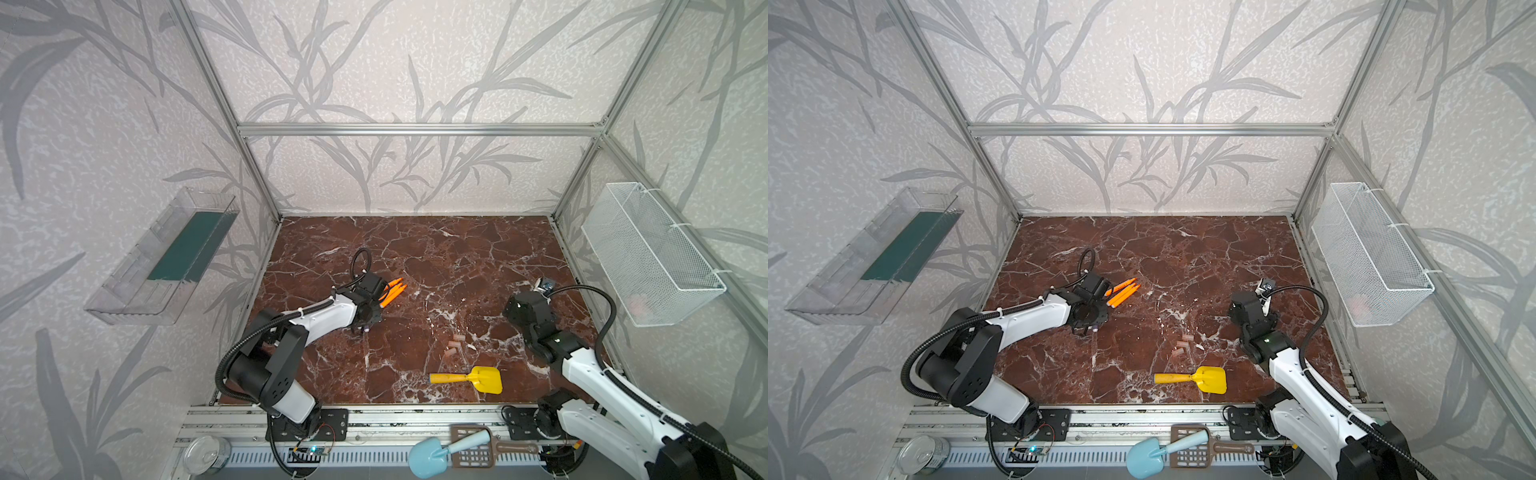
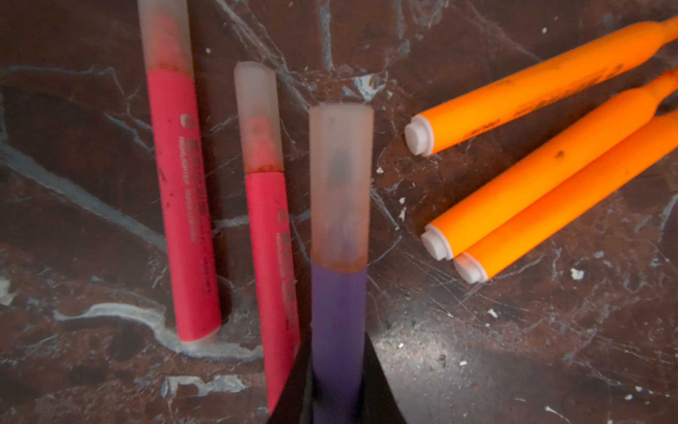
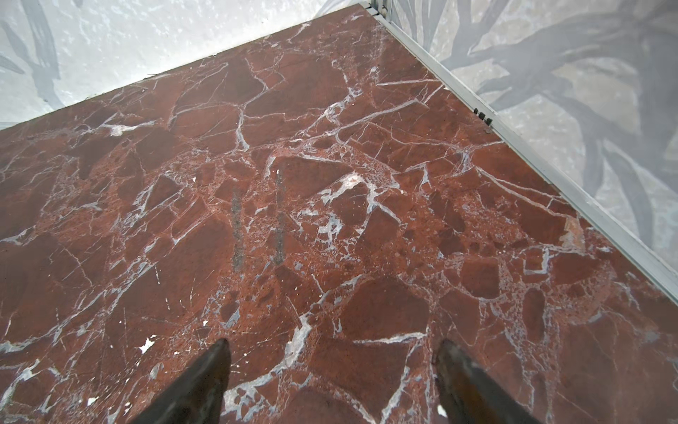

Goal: Insert the pens into the pen caps
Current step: 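Lower the capped purple marker beside the pink markers and open the left gripper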

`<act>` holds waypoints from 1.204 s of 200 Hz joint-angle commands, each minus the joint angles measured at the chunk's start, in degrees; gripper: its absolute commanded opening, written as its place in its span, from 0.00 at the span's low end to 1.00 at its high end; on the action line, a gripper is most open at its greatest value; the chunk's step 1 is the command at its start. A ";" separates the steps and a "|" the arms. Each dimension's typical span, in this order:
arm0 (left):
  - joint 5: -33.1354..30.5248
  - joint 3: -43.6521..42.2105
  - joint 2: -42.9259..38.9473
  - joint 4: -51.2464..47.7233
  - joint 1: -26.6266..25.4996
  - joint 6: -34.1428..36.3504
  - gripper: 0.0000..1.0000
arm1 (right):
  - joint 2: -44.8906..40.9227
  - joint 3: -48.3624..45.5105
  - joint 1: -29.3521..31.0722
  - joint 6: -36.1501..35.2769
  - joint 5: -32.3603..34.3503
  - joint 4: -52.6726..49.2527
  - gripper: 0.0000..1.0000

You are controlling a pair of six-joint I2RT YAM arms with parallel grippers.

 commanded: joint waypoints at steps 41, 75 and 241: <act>-2.70 1.35 -0.07 -2.99 0.13 -0.32 0.17 | 0.83 0.34 -0.25 -0.93 -0.08 0.66 0.87; -3.37 2.34 0.46 -3.75 0.14 0.92 0.26 | -0.01 -0.05 -0.21 -0.78 0.03 0.62 0.87; -8.13 -6.27 -23.52 9.53 -14.26 17.51 0.51 | -3.38 -2.20 -0.21 -1.00 -0.52 1.95 0.90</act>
